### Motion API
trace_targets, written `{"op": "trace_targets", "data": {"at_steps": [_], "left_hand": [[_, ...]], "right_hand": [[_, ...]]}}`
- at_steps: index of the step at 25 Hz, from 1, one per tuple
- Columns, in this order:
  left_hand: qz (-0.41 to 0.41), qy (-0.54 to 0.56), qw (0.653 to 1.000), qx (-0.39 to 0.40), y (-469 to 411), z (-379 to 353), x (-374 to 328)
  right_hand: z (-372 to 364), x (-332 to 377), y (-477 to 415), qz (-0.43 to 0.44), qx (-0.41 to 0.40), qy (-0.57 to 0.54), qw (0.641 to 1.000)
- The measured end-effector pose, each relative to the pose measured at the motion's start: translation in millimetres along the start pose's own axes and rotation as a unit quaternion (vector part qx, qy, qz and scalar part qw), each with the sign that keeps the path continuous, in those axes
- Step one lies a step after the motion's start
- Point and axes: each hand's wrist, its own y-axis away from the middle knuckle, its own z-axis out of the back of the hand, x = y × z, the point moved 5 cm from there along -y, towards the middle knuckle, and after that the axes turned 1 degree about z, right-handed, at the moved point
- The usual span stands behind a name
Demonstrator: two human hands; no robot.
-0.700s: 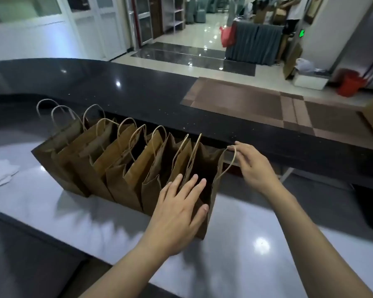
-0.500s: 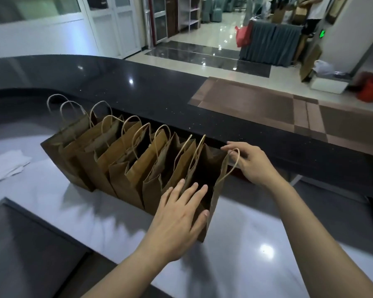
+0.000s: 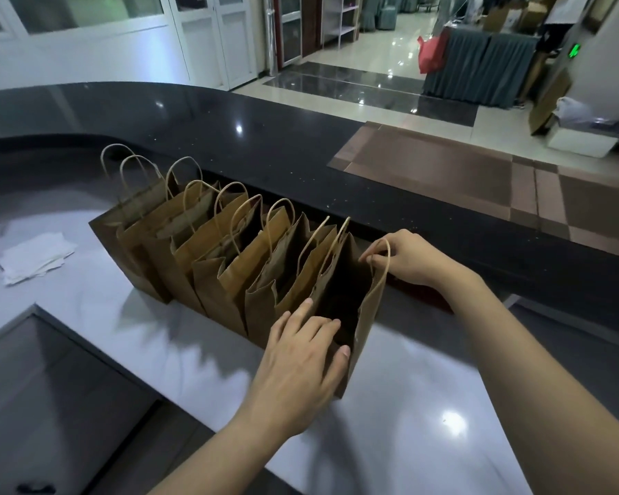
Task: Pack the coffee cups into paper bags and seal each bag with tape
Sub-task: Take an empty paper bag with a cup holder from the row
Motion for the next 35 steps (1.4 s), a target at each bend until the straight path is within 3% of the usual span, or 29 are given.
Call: {"op": "trace_targets", "data": {"at_steps": [11, 16, 19, 25, 35], "left_hand": [[0.079, -0.052, 0.988, -0.122, 12.6, 5.4, 0.9], [0.161, -0.070, 0.980, -0.095, 28.7, 10.0, 1.9], [0.193, -0.059, 0.979, -0.020, 34.2, 6.5, 2.5], [0.188, 0.022, 0.982, 0.012, 38.5, 0.9, 7.0], [0.184, 0.111, 0.977, -0.004, 53.8, 6.6, 11.5]], "right_hand": [[-2.3, -17.6, 18.7, -0.032, 0.015, 0.041, 0.999], [-5.4, -20.5, 34.5, -0.058, 0.017, 0.064, 0.996], [-10.7, -22.7, 42.5, -0.076, 0.015, 0.057, 0.995], [-15.8, -21.8, 57.6, -0.085, 0.014, 0.050, 0.995], [-16.9, -11.0, 102.4, -0.088, -0.021, 0.020, 0.996]]}}
